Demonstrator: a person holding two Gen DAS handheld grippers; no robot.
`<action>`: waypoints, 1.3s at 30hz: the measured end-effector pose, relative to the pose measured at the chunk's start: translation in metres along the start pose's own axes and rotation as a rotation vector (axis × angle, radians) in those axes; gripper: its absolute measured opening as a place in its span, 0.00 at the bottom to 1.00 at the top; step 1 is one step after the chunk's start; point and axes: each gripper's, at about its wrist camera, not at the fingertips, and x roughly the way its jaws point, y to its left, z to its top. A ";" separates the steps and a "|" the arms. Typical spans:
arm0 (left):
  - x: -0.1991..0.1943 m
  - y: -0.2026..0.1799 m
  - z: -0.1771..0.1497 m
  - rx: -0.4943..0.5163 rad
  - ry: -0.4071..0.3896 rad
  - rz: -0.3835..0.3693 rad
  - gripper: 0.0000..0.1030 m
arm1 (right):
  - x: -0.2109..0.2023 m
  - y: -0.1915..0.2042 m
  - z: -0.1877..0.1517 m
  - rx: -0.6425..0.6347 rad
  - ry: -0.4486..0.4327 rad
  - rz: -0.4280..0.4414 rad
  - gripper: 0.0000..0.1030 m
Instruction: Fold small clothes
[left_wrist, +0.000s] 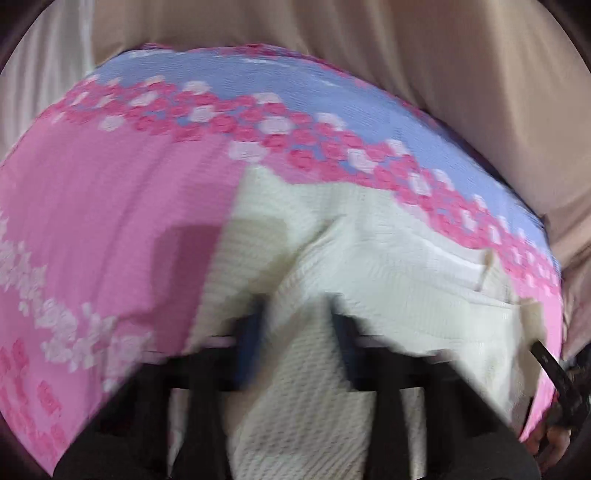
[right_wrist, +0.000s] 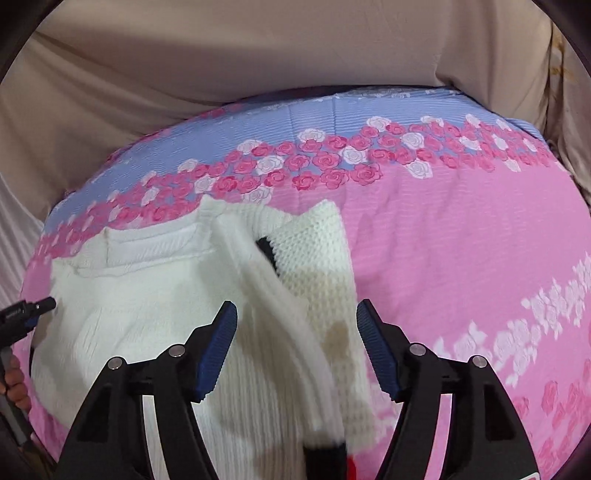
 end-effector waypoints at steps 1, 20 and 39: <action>-0.003 -0.001 -0.001 0.006 -0.012 -0.007 0.06 | 0.001 -0.001 0.000 0.006 0.023 0.040 0.08; 0.024 0.016 0.051 -0.120 -0.022 0.053 0.22 | 0.025 -0.049 0.030 0.306 0.025 0.188 0.17; -0.011 0.052 -0.074 -0.498 0.093 -0.126 0.23 | -0.015 -0.033 -0.109 0.475 0.125 0.294 0.13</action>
